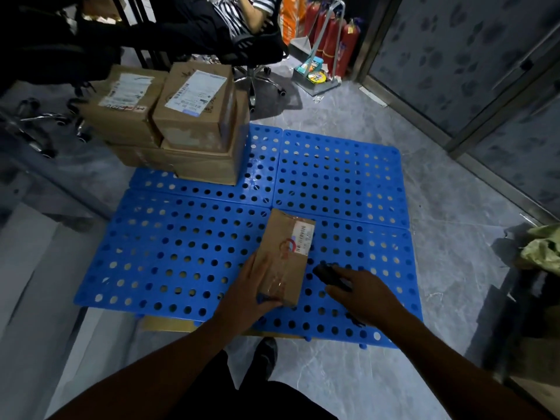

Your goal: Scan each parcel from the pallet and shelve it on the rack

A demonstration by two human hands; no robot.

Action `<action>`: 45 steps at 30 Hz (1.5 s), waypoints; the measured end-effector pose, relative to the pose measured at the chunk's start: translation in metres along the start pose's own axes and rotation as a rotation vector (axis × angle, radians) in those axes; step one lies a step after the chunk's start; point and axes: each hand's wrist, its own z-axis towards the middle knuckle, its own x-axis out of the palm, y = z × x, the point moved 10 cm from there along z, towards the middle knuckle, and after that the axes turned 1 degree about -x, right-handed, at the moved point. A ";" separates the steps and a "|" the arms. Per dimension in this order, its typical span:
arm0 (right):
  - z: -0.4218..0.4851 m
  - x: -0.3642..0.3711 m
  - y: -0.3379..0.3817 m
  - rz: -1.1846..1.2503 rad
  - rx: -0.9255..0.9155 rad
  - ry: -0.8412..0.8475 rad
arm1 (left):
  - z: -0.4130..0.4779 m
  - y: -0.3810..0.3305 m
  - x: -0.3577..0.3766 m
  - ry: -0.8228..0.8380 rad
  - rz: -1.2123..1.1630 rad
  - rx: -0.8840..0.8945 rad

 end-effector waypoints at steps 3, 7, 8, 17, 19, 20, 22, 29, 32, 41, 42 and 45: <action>0.016 0.019 0.028 0.133 -0.021 0.012 | -0.015 0.021 -0.011 -0.035 -0.012 -0.047; 0.032 0.039 0.060 0.247 -0.053 0.012 | -0.039 0.048 -0.040 -0.144 -0.078 -0.183; 0.034 0.045 0.067 0.253 -0.069 0.037 | -0.045 0.053 -0.047 -0.161 -0.109 -0.213; 0.051 0.071 0.283 0.267 -0.461 0.282 | -0.147 0.086 -0.227 -0.717 -0.155 -0.322; 0.046 0.073 0.351 0.320 -0.569 0.371 | -0.179 0.095 -0.278 -0.873 -0.072 -0.353; 0.043 0.075 0.384 0.326 -0.618 0.414 | -0.195 0.100 -0.301 -0.936 -0.029 -0.387; 0.039 0.083 0.445 0.300 -0.696 0.487 | -0.220 0.115 -0.341 -1.035 0.026 -0.465; 0.061 0.095 0.600 0.267 -0.847 0.527 | -0.234 0.168 -0.419 -1.291 -0.001 -0.658; 0.083 0.098 0.622 0.243 -0.840 0.548 | -0.216 0.170 -0.419 -1.368 -0.018 -0.698; 0.138 0.112 0.616 0.297 -0.716 0.615 | -0.169 0.180 -0.408 -1.449 -0.035 -0.694; 0.142 0.115 0.618 0.307 -0.715 0.631 | -0.168 0.183 -0.409 -1.455 -0.031 -0.692; 0.146 0.130 0.632 0.299 -0.747 0.703 | -0.171 0.197 -0.415 -1.493 0.014 -0.733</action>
